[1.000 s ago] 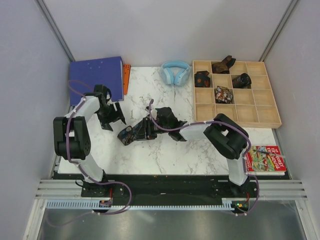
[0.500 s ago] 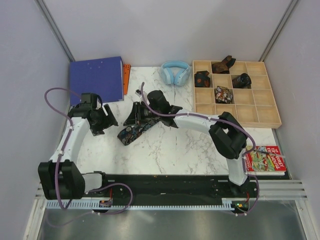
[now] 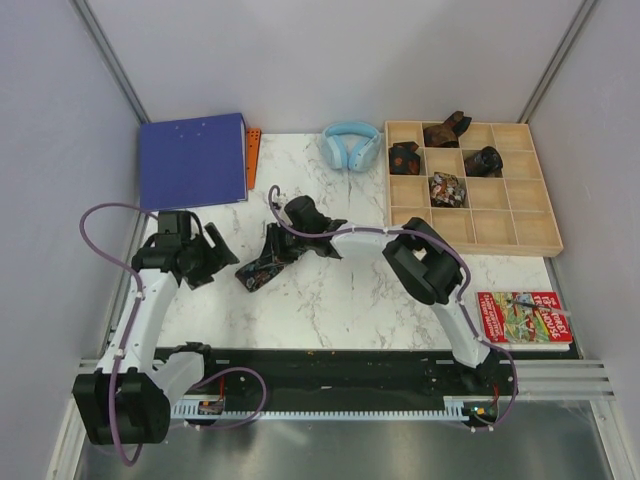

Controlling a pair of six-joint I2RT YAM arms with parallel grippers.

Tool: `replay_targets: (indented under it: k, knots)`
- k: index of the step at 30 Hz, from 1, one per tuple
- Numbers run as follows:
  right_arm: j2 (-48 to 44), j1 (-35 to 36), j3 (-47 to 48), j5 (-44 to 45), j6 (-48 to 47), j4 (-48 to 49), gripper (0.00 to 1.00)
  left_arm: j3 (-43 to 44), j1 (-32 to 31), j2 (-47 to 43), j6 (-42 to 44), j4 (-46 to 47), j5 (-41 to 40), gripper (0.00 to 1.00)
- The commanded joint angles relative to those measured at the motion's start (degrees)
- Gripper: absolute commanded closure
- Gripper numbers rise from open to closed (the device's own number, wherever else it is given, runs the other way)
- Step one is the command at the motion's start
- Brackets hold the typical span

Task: Roll the ties
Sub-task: Roll the tie at the center of the board.

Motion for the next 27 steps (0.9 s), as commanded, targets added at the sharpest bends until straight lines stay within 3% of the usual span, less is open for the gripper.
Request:
replay_targets:
  k: [1, 10, 14, 27]
  knots:
    - [-0.1, -1.5, -1.4, 0.6, -3.5, 0.3, 0.74, -3.7, 0.0, -1.2, -3.5, 3.7, 2.9, 0.17]
    - [0.2, -2.3, -7.9, -2.1, -1.4, 7.5, 0.75, -11.4, -0.7, -1.0, -8.1, 16.0, 7.3, 0.17]
    - [0.2, -2.3, -9.9, -3.7, -0.2, 11.1, 0.75, -14.6, -3.8, -0.1, -10.0, 21.1, 7.9, 0.17]
    - [1.7, -2.3, -9.5, -5.9, 0.8, 13.1, 0.75, -19.0, -9.2, 3.3, -14.7, 29.6, 0.8, 0.26]
